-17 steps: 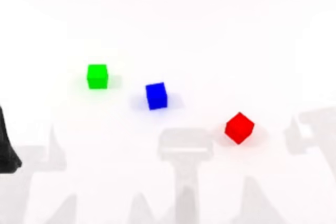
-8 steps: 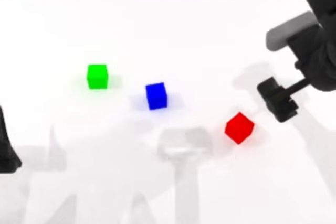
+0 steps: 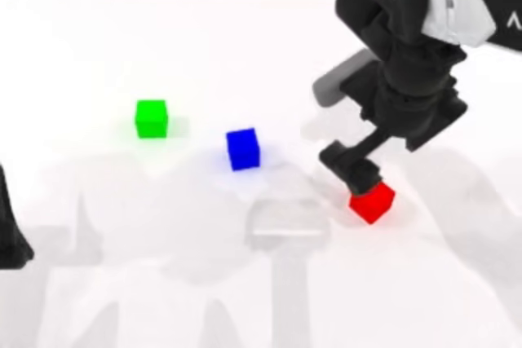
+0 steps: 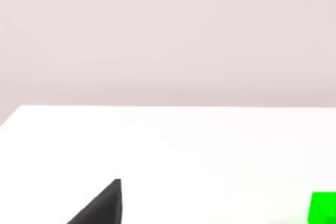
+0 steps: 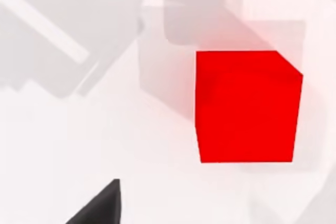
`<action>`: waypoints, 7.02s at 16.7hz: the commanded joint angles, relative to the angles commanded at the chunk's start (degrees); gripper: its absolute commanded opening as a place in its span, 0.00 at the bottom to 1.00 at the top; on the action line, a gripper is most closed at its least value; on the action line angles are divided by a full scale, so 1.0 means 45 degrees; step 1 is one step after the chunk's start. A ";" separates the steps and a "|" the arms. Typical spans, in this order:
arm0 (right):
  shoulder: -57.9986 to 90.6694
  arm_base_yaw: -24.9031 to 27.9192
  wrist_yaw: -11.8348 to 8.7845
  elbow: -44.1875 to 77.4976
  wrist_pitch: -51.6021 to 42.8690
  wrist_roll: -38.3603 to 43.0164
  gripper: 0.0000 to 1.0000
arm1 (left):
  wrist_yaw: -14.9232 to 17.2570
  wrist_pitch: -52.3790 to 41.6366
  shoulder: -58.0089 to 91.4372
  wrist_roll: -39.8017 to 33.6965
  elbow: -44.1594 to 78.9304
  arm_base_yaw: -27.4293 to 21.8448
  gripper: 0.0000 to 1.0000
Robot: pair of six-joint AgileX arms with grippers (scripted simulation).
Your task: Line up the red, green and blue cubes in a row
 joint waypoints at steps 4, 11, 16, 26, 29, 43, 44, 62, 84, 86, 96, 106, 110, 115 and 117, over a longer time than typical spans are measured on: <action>0.0409 0.0111 0.0013 0.0364 -0.0201 -0.0041 1.00 | 0.0000 0.0000 0.0000 0.0000 0.0000 0.0000 1.00; 0.0729 0.0093 0.0016 -0.0311 0.0759 -0.0053 1.00 | 0.0000 0.0000 0.0000 0.0000 0.0000 0.0000 1.00; 0.1693 0.0123 0.0023 -0.1835 0.3363 -0.0007 1.00 | 0.0000 0.0000 0.0000 0.0000 0.0000 0.0000 1.00; 0.1892 0.0133 0.0025 -0.2108 0.3754 0.0002 0.62 | 0.0000 0.0000 0.0000 0.0000 0.0000 0.0000 1.00; 0.1892 0.0133 0.0025 -0.2108 0.3754 0.0002 0.40 | 0.0000 0.0000 0.0000 0.0000 0.0000 0.0000 1.00; 0.1395 0.0114 -0.0067 -0.1939 0.3558 0.0073 0.00 | 0.0000 0.0000 0.0000 0.0000 0.0000 0.0000 1.00; 0.1386 0.0127 -0.0067 -0.1899 0.3515 0.0064 0.00 | 0.0000 0.0000 0.0000 0.0000 0.0000 0.0000 1.00; 0.1087 0.1156 0.0002 0.1250 -0.0128 0.2141 0.00 | 0.0000 0.0000 0.0000 0.0000 0.0000 0.0000 1.00; 0.3570 0.5996 0.0407 0.6130 -0.2478 1.5205 0.00 | 0.0000 0.0000 0.0000 0.0000 0.0000 0.0000 1.00; 0.3653 0.6012 0.0421 0.5511 -0.1773 1.5210 0.00 | 0.0000 0.0000 0.0000 0.0000 0.0000 0.0000 1.00; 0.4003 0.6079 0.0431 0.3530 0.0525 1.5274 0.00 | 0.0000 0.0000 0.0000 0.0000 0.0000 0.0000 1.00; 0.4003 0.6079 0.0431 0.3530 0.0525 1.5274 0.75 | 0.0000 0.0000 0.0000 0.0000 0.0000 0.0000 1.00; 0.4003 0.6079 0.0431 0.3530 0.0525 1.5274 1.00 | 0.0000 0.0000 0.0000 0.0000 0.0000 0.0000 1.00; 0.4003 0.6079 0.0431 0.3530 0.0525 1.5274 1.00 | 0.0000 0.0000 0.0000 0.0000 0.0000 0.0000 1.00; 0.4003 0.6079 0.0431 0.3530 0.0525 1.5274 1.00 | 0.0000 0.0000 0.0000 0.0000 0.0000 0.0000 1.00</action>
